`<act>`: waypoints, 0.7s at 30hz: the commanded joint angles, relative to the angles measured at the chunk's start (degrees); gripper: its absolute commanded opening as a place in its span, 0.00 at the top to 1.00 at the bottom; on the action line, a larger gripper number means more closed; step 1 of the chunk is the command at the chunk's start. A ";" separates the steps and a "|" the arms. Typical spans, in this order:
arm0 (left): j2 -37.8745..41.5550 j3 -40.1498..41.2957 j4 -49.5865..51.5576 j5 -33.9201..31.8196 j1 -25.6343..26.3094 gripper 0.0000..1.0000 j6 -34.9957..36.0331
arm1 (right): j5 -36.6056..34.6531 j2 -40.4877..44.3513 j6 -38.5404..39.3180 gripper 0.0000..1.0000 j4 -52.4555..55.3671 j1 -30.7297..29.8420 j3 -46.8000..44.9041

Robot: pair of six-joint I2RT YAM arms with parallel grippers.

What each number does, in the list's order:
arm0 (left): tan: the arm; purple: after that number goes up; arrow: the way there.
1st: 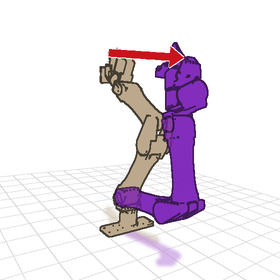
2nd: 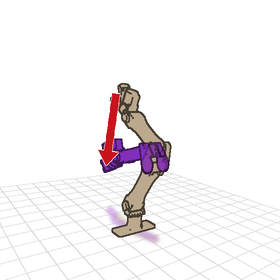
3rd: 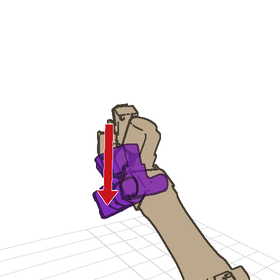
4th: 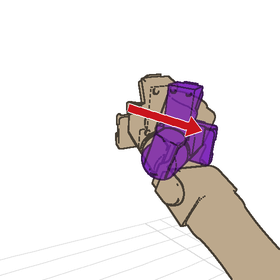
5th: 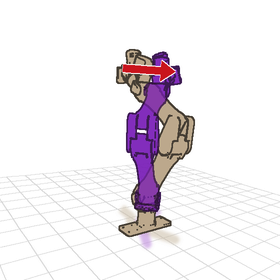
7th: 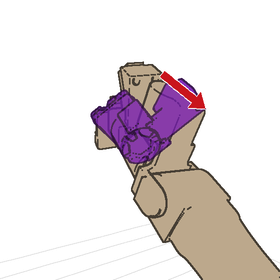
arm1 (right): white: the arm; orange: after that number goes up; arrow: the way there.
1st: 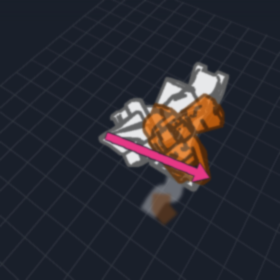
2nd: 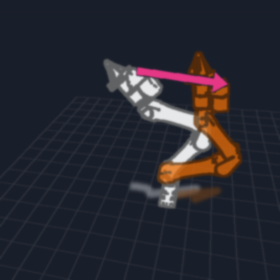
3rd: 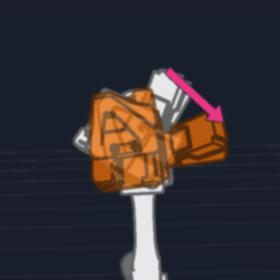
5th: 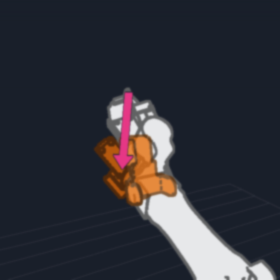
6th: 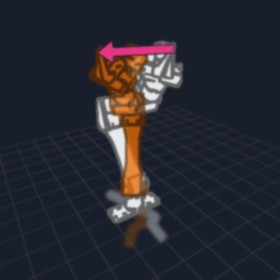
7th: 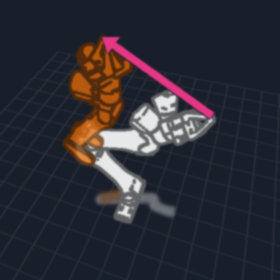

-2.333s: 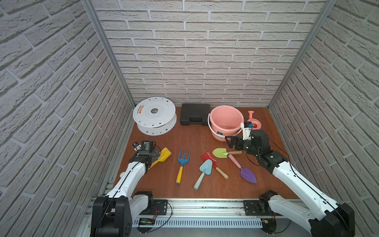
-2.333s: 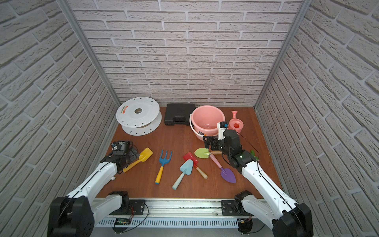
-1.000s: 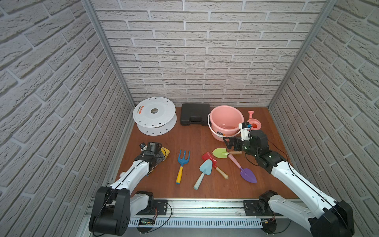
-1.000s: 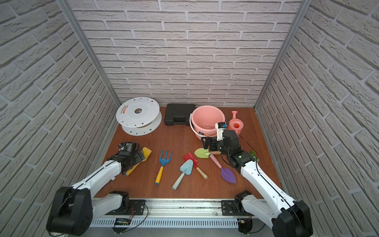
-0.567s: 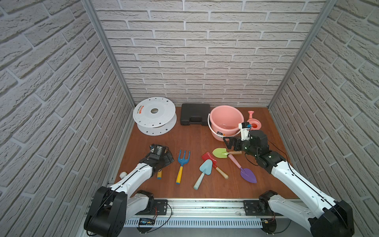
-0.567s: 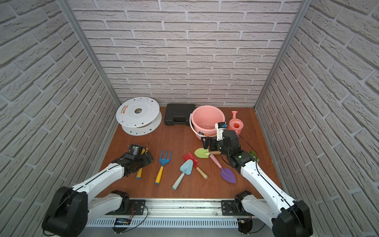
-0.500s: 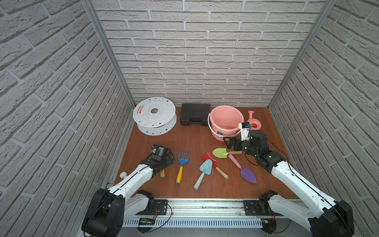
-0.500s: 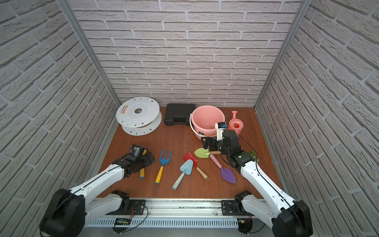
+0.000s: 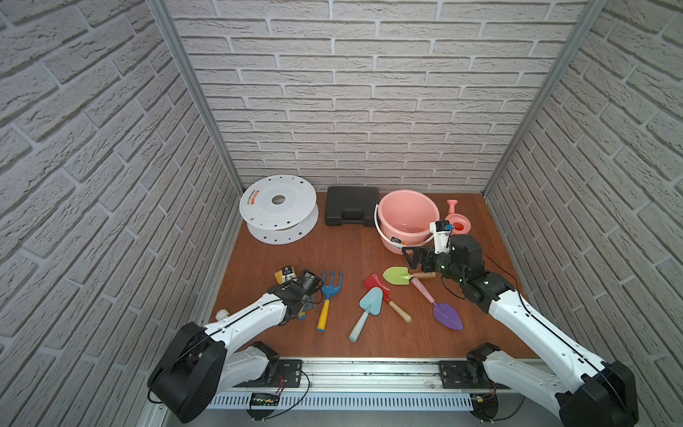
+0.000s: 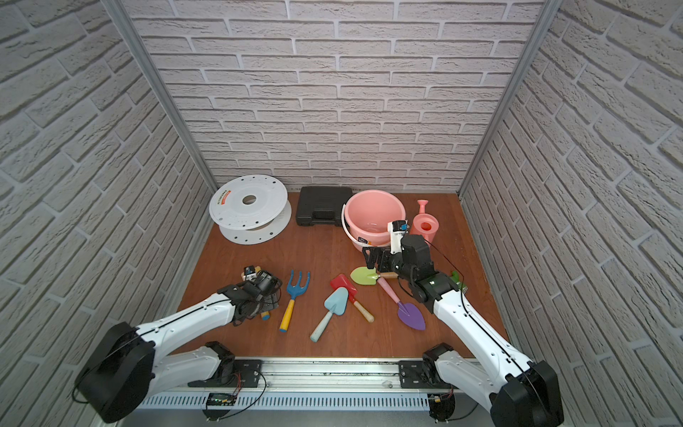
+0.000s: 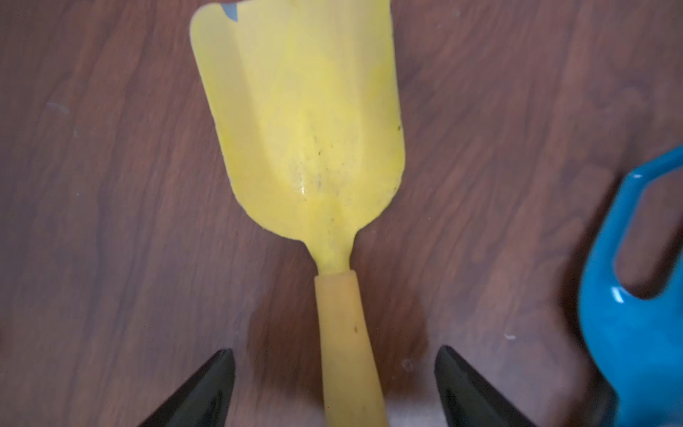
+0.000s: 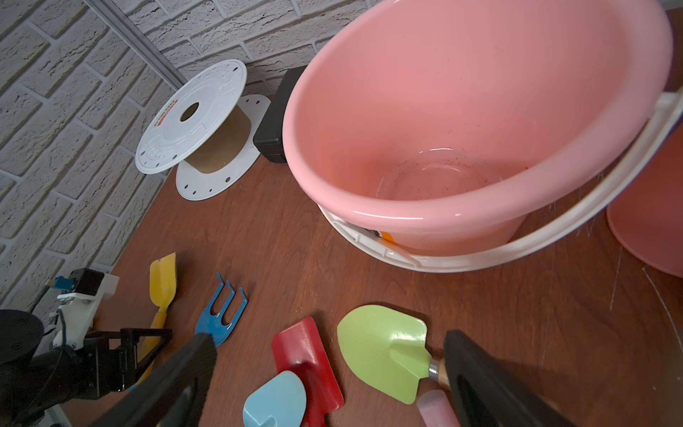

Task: Organize the gardening tools
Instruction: Pick up the gardening tool from the center of the board.

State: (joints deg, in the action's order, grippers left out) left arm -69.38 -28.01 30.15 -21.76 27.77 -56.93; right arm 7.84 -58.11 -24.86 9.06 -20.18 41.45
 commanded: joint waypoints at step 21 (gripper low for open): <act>-7.01 -4.22 3.76 -4.15 5.62 0.90 -6.62 | -0.21 1.73 -0.52 0.00 -2.71 -0.79 -1.05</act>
State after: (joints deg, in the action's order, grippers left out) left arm -78.37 -32.95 30.44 -25.71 32.88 -63.24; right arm 7.75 -57.28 -24.91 8.75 -20.27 41.06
